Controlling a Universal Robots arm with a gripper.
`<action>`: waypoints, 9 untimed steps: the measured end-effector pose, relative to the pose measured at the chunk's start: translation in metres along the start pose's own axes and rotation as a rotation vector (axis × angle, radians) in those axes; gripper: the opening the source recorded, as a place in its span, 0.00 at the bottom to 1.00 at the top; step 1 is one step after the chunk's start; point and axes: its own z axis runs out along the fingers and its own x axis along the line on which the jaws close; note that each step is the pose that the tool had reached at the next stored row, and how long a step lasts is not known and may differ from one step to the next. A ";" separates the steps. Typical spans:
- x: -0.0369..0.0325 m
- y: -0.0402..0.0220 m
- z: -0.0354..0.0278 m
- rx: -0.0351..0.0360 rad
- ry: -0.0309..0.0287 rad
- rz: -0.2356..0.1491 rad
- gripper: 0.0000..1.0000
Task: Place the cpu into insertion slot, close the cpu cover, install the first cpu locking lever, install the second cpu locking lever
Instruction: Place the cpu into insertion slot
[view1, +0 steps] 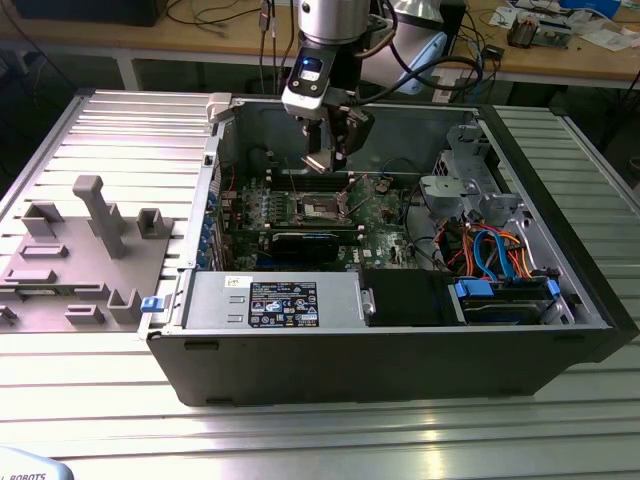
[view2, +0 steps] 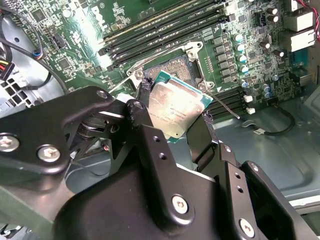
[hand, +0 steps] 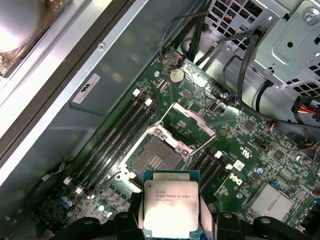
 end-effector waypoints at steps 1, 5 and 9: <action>0.0000 0.0000 0.0001 -0.0001 -0.0001 0.003 0.54; 0.0000 0.0000 0.0002 0.0002 -0.0006 0.017 0.54; 0.0000 0.0000 0.0003 0.0004 -0.0011 0.030 0.54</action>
